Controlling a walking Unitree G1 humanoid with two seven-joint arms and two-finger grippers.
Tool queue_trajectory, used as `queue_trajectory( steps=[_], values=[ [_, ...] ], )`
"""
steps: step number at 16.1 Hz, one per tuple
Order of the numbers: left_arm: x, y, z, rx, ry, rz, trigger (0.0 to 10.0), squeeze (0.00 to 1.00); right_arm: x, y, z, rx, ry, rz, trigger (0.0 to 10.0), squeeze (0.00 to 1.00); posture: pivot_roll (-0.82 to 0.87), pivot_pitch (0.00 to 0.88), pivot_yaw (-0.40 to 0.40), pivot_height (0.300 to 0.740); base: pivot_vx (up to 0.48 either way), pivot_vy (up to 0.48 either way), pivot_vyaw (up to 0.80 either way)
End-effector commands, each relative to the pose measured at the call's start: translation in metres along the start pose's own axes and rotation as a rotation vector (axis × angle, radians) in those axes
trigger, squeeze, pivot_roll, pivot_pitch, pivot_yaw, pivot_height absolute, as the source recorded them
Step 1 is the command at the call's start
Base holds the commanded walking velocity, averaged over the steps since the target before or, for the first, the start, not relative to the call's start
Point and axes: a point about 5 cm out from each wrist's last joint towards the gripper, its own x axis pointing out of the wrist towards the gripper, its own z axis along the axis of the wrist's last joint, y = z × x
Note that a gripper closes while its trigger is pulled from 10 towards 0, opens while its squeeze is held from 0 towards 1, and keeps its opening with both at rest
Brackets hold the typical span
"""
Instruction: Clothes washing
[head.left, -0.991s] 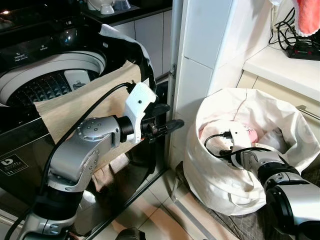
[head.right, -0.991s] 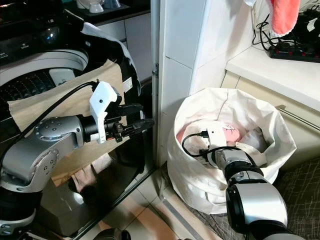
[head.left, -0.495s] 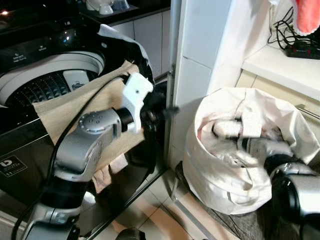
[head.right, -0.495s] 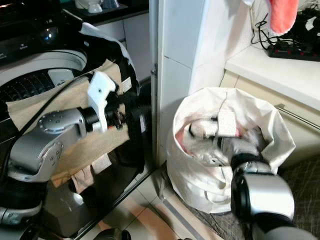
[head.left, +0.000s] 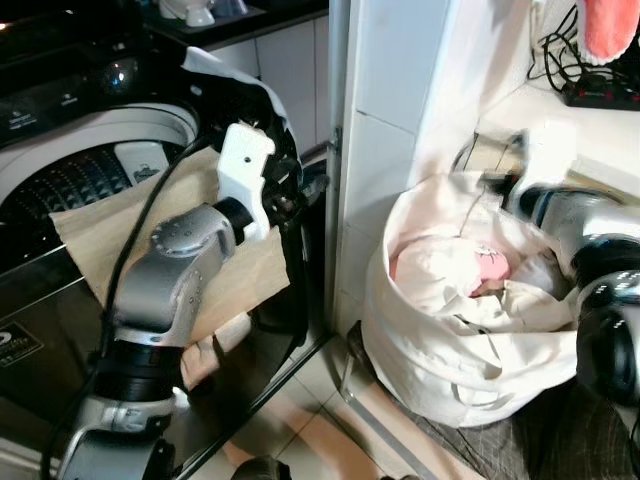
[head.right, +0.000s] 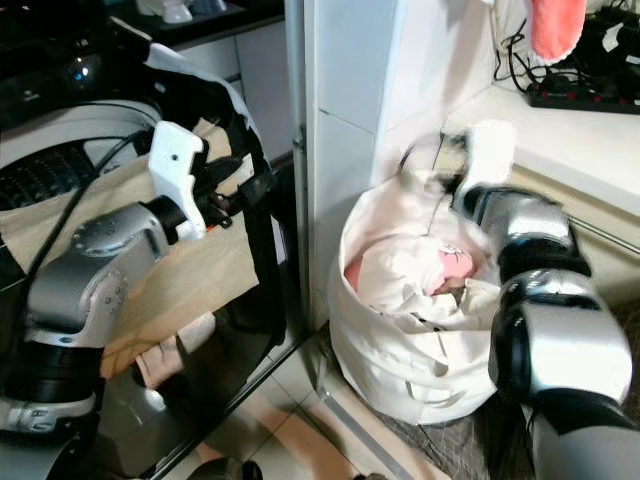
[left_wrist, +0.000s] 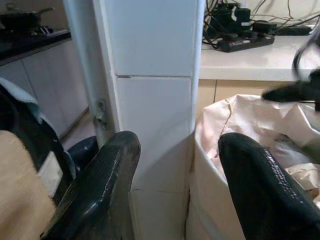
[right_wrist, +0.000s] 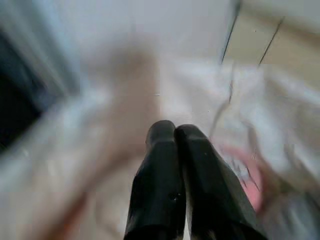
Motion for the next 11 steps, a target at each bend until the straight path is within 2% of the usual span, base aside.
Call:
queue_trajectory(
  steps=[1,2,4,5,9,11],
  values=[
    [0.004,-0.004,0.004,0.022,-0.003,-0.027,10.0,0.0,0.0,0.0,-0.011,-0.071,0.1,0.035,10.0,1.0,0.01,0.0,0.049,0.74,0.0,0.0,0.0],
    [0.005,-0.009,0.004,0.016,0.008,-0.073,10.0,0.0,-0.003,-0.003,-0.016,-0.102,0.173,0.053,10.0,1.0,0.01,0.0,0.051,0.74,0.0,0.0,0.0],
    [0.003,-0.015,0.001,0.027,0.037,-0.138,10.0,0.0,-0.006,-0.004,-0.017,-0.134,0.249,0.108,10.0,1.0,0.01,0.0,0.057,0.74,0.0,0.0,0.0],
    [0.001,-0.02,-0.003,0.03,0.067,-0.187,10.0,0.0,-0.012,-0.012,-0.019,-0.182,0.33,0.13,10.0,1.0,0.0,0.0,0.06,0.74,0.0,0.0,0.0],
    [-0.002,-0.023,-0.006,0.026,0.083,-0.202,10.0,0.0,-0.015,-0.006,-0.025,-0.109,0.395,0.248,10.0,1.0,0.02,0.0,0.054,0.74,0.0,0.0,0.0],
    [-0.004,-0.026,-0.007,0.022,0.103,-0.23,10.0,0.0,-0.013,-0.003,-0.033,-0.152,0.431,0.284,10.0,1.0,0.02,0.0,0.05,0.74,0.0,0.0,0.0]
  ],
)
